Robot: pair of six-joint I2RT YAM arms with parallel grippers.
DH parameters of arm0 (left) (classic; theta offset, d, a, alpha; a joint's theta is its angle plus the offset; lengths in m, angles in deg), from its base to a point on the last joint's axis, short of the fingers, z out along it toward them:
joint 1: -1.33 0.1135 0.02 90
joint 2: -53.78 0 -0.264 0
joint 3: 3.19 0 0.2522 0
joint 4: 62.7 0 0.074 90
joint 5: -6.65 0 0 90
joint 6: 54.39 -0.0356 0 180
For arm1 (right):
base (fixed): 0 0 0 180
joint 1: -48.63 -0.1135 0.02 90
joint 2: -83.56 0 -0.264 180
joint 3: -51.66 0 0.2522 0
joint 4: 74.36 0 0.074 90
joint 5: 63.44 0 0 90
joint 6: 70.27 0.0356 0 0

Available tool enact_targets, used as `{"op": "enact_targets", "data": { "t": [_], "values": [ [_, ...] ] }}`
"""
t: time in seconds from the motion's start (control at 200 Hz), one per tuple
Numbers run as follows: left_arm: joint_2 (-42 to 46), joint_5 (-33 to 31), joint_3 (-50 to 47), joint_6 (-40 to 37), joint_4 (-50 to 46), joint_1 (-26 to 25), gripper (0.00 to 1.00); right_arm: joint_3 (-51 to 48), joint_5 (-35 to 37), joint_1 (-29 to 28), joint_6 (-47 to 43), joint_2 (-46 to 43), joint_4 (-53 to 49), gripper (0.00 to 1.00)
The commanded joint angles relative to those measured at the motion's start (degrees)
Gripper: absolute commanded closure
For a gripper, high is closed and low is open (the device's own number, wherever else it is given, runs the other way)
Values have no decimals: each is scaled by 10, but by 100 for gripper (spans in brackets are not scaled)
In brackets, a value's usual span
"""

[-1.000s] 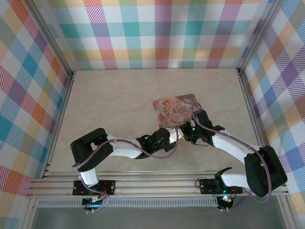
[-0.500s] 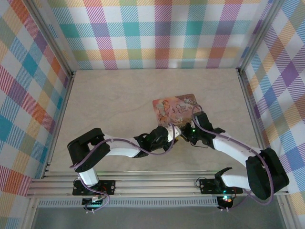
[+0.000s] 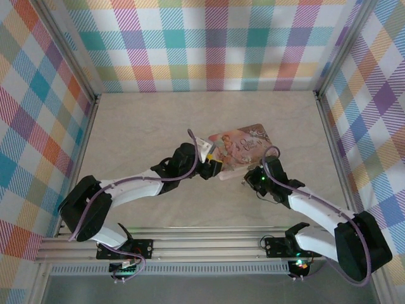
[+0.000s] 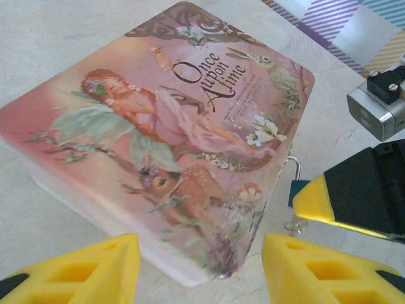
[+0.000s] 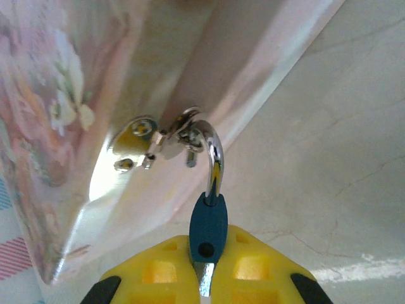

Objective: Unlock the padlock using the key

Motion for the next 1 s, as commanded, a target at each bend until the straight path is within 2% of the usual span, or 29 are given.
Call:
{"op": "enact_targets", "data": {
  "t": [0.0,0.2,0.355,0.625,0.835,0.995],
  "values": [
    [17,37,11,19,-51,17,47,8,45,3,14,-1,15,100],
    [15,52,8,23,-58,35,47,1,72,6,25,42,57,100],
    [17,54,8,22,-68,41,47,-2,64,23,21,80,98,100],
    [61,29,15,23,-122,52,47,26,111,37,-7,35,65,100],
    [108,-7,15,26,-179,55,45,41,52,69,-25,61,70,100],
    [151,-60,25,46,-245,65,42,84,8,69,-74,36,-27,100]
  ]
}}
